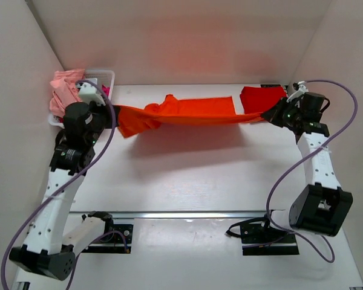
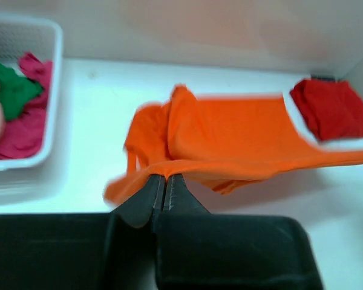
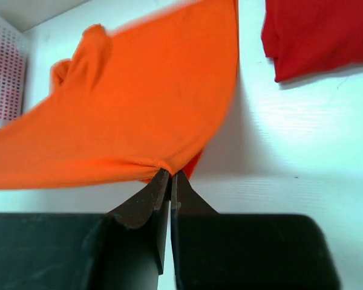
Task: Fold and stack the t-shirts
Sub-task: Flatten out the tshirt
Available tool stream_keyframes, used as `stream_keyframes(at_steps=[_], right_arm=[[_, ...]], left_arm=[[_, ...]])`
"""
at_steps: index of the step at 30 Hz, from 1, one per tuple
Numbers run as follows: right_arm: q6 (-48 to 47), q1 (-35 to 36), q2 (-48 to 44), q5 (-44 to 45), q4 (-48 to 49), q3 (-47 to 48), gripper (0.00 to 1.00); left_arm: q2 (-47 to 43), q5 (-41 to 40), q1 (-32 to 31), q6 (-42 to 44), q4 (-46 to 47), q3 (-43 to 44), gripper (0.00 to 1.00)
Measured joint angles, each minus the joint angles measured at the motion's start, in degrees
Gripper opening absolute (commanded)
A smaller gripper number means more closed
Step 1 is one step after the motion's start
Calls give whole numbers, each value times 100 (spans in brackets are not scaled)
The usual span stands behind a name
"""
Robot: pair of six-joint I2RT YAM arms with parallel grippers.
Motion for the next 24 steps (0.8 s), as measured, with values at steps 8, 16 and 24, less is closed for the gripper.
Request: stream_keyframes(at_steps=[8, 16, 24], right_arm=[[-382, 881, -1128, 328, -173, 1711, 0], [-476, 704, -1869, 269, 31, 2312, 0], [-614, 1067, -1139, 348, 66, 2256, 0]], left_arm=[[-201, -66, 35, 175, -260, 2424, 0], [-57, 295, 11, 149, 87, 3832, 0], [1189, 636, 26, 271, 83, 4015, 0]])
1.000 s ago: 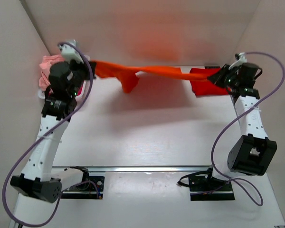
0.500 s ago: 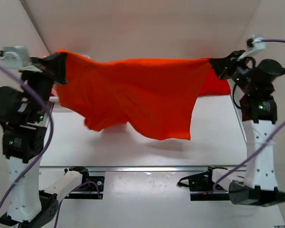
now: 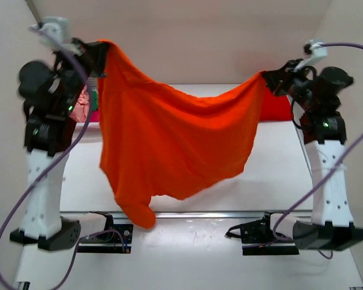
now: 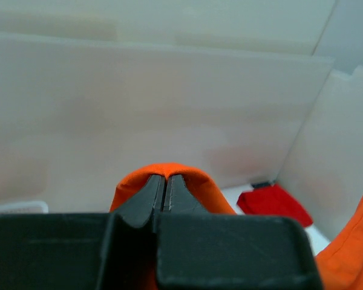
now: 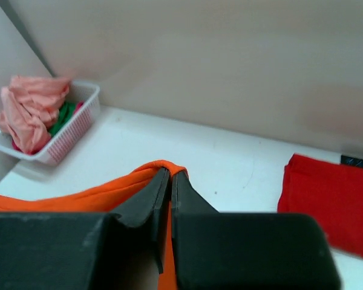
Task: Fold and stack the t-shirts
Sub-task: Flatten out the tshirt
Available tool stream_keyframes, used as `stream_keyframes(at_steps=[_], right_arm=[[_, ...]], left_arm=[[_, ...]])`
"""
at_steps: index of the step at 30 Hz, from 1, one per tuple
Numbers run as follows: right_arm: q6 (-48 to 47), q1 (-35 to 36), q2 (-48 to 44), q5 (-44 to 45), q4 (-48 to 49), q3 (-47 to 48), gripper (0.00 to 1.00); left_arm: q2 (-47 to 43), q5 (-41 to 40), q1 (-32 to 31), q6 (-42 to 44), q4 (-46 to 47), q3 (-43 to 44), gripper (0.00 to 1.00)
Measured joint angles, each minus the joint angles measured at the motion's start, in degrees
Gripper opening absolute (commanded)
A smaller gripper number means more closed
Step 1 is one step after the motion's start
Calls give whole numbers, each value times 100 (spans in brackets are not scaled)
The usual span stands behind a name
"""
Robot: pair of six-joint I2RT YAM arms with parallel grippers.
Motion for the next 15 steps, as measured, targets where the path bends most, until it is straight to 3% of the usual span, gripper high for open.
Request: stream_keyframes(at_steps=[6, 10, 15], right_arm=[[-181, 446, 1163, 221, 177, 55, 0], [-363, 658, 2103, 361, 111, 841, 0], [-649, 796, 2667, 577, 46, 1902, 0]], left_arm=[[1792, 26, 42, 413, -219, 964, 0], [2929, 20, 273, 638, -319, 2002, 0], [3226, 4, 586, 723, -323, 2531, 0]])
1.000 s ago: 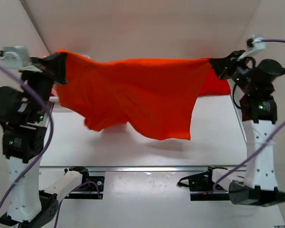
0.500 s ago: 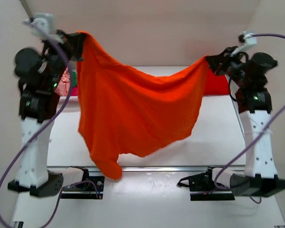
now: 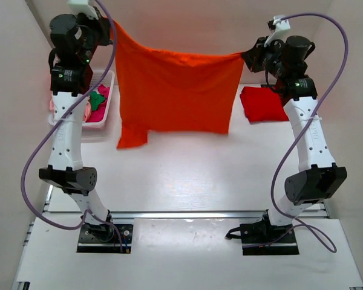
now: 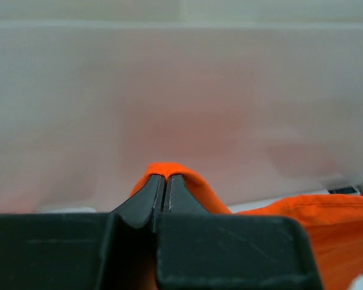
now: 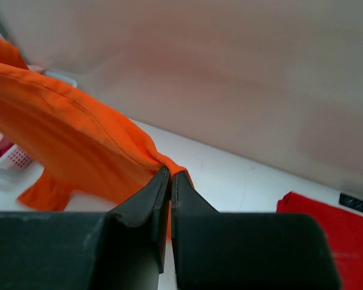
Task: Fold and stack the t-shirts
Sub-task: Flatten out the tshirt
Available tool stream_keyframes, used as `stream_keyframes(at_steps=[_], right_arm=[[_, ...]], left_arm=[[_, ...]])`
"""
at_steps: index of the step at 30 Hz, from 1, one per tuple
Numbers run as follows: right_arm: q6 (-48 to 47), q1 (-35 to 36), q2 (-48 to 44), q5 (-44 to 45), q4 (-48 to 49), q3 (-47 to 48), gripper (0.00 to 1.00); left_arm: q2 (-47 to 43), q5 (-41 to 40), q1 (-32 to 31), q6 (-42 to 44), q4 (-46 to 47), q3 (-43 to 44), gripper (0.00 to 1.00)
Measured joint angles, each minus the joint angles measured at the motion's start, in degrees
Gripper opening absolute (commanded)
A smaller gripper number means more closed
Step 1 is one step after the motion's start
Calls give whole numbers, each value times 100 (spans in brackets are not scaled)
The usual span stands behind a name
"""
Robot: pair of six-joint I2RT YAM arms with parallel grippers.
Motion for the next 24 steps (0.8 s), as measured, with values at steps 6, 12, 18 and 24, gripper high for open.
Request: stream_keyframes(at_steps=[6, 12, 18, 24], right_arm=[[-116, -129, -417, 42, 227, -146, 0], [-173, -448, -1019, 42, 439, -1620, 0], [-103, -844, -1580, -83, 166, -3622, 0], [348, -629, -2404, 269, -717, -4951, 0]], left_arm=[[-647, -76, -216, 101, 245, -72, 0], [-2258, -304, -1132, 245, 514, -2623, 0], [-4155, -407, -1390, -125, 409, -6360, 0], [-5781, 0, -1388, -876, -424, -8668, 0]])
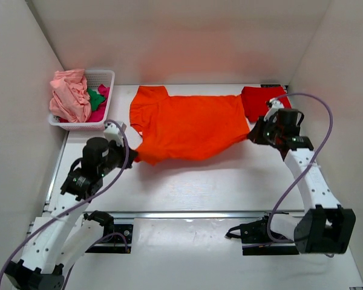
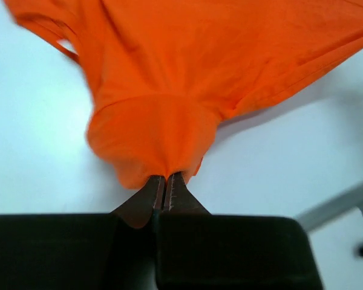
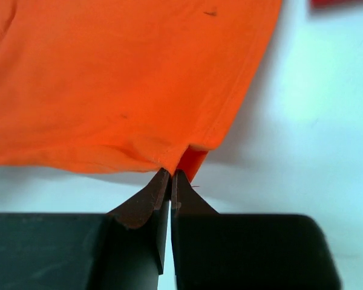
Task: Fold and stack the t-shirts
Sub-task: Flatten out the tshirt
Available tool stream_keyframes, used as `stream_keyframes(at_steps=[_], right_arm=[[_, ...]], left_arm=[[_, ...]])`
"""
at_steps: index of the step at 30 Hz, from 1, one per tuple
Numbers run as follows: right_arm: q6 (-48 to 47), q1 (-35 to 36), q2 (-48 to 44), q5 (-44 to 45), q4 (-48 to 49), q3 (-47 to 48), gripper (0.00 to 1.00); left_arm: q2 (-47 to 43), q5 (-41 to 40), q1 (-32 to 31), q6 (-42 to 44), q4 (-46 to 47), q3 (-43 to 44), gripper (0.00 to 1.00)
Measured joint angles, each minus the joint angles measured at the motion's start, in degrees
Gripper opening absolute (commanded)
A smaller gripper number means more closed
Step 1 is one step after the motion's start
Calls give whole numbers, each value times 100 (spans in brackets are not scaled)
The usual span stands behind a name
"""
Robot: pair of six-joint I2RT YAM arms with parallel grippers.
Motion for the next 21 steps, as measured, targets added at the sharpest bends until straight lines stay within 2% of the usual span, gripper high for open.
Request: stream_keyframes(at_steps=[2, 5, 10, 17, 21], right_arm=[[258, 98, -385, 50, -229, -402, 0], [616, -118, -844, 46, -629, -986, 1], [1075, -295, -1119, 304, -1355, -1545, 0], [1458, -282, -1410, 417, -1858, -2116, 0], [1513, -271, -1207, 533, -2048, -2197, 0]], left_arm=[[-262, 221, -52, -323, -162, -348, 0], [-461, 684, -120, -837, -254, -822, 0], [-693, 1060, -142, -1436, -588, -1388, 0], [-1025, 1126, -120, -1928, -1078, -1565, 0], [-964, 984, 35, -2013, -1237, -1565, 0]])
